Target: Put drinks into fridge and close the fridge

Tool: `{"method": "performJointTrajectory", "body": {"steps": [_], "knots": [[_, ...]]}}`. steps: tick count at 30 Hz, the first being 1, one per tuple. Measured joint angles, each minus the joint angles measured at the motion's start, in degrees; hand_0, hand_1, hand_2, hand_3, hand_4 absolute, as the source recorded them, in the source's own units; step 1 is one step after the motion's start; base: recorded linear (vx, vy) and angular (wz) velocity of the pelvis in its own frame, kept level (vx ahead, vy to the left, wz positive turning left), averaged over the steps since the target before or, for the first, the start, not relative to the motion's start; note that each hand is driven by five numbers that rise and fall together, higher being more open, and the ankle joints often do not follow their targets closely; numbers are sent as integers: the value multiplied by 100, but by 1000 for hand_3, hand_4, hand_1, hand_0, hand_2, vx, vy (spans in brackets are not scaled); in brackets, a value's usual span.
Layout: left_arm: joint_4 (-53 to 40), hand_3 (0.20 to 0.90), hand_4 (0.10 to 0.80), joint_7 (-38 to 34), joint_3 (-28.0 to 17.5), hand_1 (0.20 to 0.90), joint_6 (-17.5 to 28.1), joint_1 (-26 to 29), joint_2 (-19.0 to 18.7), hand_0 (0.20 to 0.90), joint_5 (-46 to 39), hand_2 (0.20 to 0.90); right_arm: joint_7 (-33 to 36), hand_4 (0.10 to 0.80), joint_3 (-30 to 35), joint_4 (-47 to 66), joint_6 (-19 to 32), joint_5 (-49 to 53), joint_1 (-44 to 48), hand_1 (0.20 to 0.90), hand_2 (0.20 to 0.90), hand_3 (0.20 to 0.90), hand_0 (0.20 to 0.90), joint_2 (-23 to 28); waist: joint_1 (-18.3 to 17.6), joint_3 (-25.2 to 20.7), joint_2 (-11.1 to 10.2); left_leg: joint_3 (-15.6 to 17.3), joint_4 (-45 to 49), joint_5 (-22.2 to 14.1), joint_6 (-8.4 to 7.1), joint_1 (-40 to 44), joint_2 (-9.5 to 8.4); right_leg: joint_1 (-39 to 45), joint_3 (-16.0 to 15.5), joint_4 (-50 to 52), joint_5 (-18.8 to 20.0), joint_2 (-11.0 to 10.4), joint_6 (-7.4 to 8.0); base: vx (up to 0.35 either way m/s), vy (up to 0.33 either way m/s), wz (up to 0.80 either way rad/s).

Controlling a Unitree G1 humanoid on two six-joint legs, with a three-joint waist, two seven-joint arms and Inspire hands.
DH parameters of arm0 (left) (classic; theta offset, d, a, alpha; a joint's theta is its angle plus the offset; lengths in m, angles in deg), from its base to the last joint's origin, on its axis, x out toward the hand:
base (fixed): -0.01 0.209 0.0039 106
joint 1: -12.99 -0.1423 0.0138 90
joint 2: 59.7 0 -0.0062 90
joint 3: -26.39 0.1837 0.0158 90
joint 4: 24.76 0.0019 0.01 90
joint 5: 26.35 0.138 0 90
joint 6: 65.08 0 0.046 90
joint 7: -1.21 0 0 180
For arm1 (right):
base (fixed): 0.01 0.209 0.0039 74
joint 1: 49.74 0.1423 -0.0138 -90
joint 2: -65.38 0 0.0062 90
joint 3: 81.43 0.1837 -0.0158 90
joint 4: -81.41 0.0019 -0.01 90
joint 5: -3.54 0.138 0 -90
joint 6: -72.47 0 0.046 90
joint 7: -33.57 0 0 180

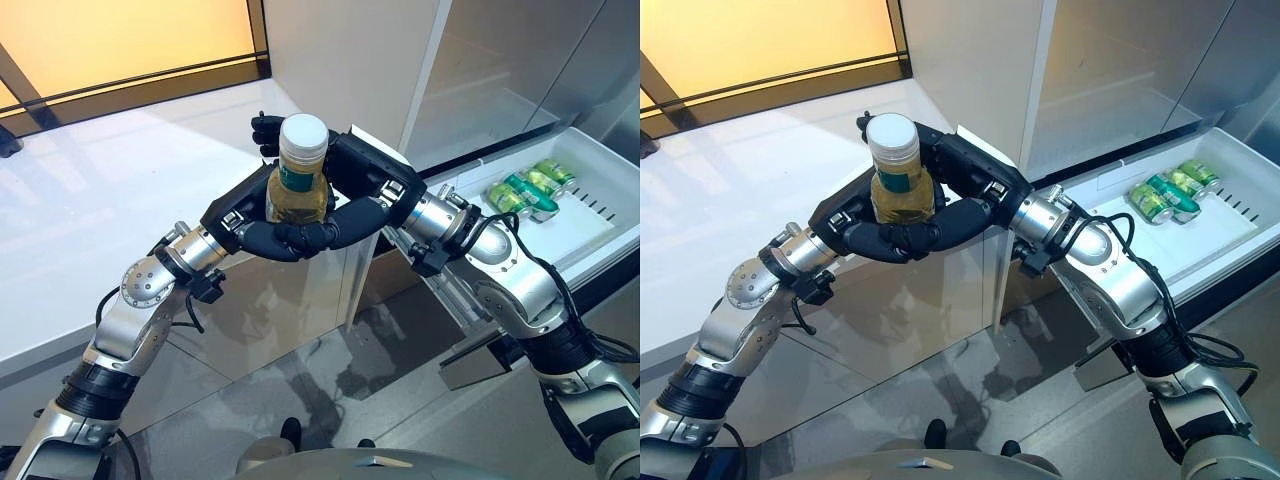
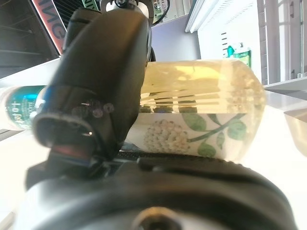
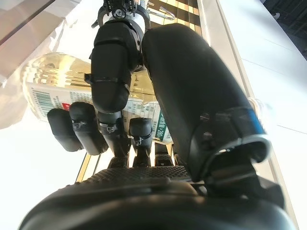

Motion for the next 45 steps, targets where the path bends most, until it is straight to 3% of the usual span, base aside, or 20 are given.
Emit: {"method": "performJointTrajectory", "body": {"steps": [18, 19, 20, 21, 43, 44, 45], "knots": [[4, 200, 100, -14, 42, 300, -126, 41, -63, 300, 190, 300, 4, 800, -15, 1, 7, 8, 371, 900, 900, 900, 900, 6, -1, 0, 1, 4, 0, 0, 0, 0, 0, -1, 4, 0, 0, 0, 0, 0, 0, 0], [4, 200, 100, -14, 44, 300, -126, 41, -65, 300, 190, 300, 4, 646, -15, 1, 7, 10, 371, 768, 768, 746, 768, 7, -2, 0, 1, 4, 0, 0, 0, 0, 0, -1, 4, 0, 0, 0, 0, 0, 0, 0], [5, 200, 100, -14, 46, 300, -126, 41, -66, 300, 190, 300, 4, 342, -15, 1, 7, 11, 371, 507, 507, 442, 507, 7, -2, 0, 1, 4, 0, 0, 0, 0, 0, -1, 3, 0, 0, 0, 0, 0, 0, 0], [5, 200, 100, -14, 46, 300, -128, 41, -66, 300, 190, 300, 4, 100, -16, 1, 7, 15, 372, 300, 300, 200, 300, 7, -2, 0, 1, 4, 0, 0, 0, 0, 1, -1, 3, 0, 0, 0, 0, 0, 0, 0], [93, 200, 100, -33, 247, 300, -254, 221, 31, 300, 48, 300, 166, 100, -181, 8, 38, 381, 540, 300, 300, 200, 300, -198, -2, -1, 3, 5, 0, 2, 1, 0, 1, -1, 3, 0, 0, -2, 0, 0, 0, 0], [93, 439, 339, -35, 247, 505, -254, 221, 31, 505, 48, 505, 169, 100, -181, 8, 38, 380, 541, 300, 300, 200, 300, -198, -3, -1, 3, 5, 0, 2, 1, 0, 0, -1, 3, 0, 0, -2, 0, 0, 0, 0], [93, 807, 707, -37, 247, 820, -254, 221, 31, 820, 48, 820, 172, 100, -181, 8, 38, 379, 541, 300, 300, 200, 300, -198, -3, -1, 3, 5, 0, 2, 1, 0, 0, -1, 3, 0, 0, -2, 0, 0, 0, 0]]}}
